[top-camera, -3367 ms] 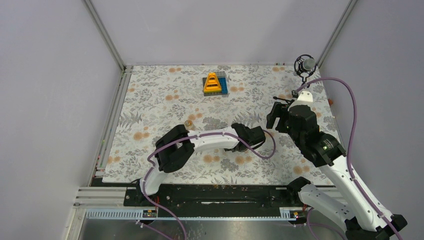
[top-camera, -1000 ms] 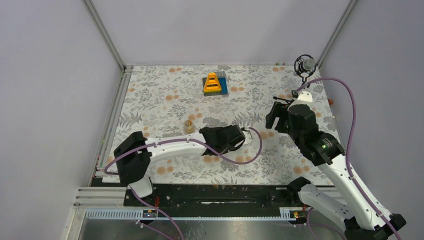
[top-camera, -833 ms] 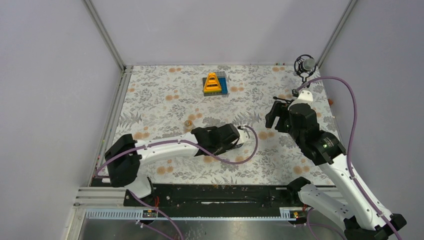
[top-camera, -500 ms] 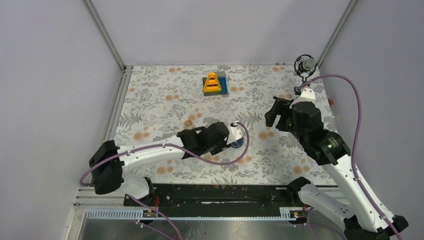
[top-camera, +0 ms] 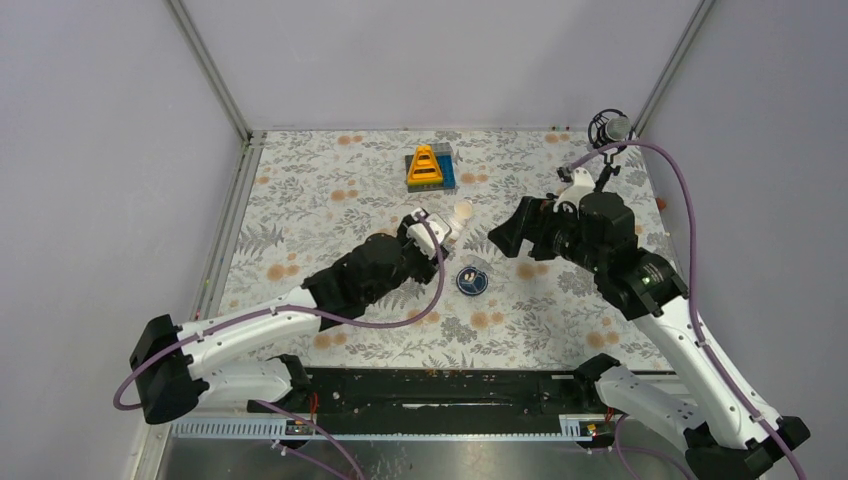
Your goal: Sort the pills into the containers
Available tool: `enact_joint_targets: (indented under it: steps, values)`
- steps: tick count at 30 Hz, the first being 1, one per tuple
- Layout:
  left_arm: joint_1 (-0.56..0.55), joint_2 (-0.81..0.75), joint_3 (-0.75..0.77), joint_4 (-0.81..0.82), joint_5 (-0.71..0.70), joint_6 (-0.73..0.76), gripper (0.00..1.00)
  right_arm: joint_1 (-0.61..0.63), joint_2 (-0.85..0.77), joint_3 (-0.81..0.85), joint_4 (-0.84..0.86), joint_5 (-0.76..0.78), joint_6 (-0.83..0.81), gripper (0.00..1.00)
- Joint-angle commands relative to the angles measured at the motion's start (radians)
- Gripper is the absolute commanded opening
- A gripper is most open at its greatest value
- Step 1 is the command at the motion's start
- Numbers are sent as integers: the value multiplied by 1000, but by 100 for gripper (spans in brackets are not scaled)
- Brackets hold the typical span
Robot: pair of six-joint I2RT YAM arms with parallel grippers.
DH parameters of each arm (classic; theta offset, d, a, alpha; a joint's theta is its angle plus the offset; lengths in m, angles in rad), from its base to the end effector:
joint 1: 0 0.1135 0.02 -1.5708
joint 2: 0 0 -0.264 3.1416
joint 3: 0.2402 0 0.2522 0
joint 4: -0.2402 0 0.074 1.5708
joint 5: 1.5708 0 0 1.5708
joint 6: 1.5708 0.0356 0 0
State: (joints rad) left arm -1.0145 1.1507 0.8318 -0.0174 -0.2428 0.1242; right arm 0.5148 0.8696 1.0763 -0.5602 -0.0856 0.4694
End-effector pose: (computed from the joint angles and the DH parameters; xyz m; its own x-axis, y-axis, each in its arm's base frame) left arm 0.1478 -0.2216 0.2989 -0.0856 0.3655 -0.9269 0.7206 0.6651 0.1957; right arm 0.1550 0.0912 0.3863 -0.5222 0.2224 -0.8233 -0.3635 0.8153 0.4508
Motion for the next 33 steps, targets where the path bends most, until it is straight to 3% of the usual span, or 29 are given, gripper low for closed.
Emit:
enact_joint_targets:
  steps: [1,6,10,26,30,33]
  values:
    - [1,-54,-40,360,13,-58,0,-4,27,-26,240,-251,95,99]
    - [1,-54,-109,634,95,-100,0,-3,82,-63,487,-359,239,99]
    - [0,-35,-117,734,133,-116,0,-1,129,-35,523,-361,242,99]
    - [1,18,-20,651,144,-177,0,47,188,7,505,-394,48,85]
    - [1,19,-21,641,149,-187,2,61,208,34,461,-374,15,66]
    - [2,8,-38,632,160,-193,11,67,216,28,475,-372,13,54]
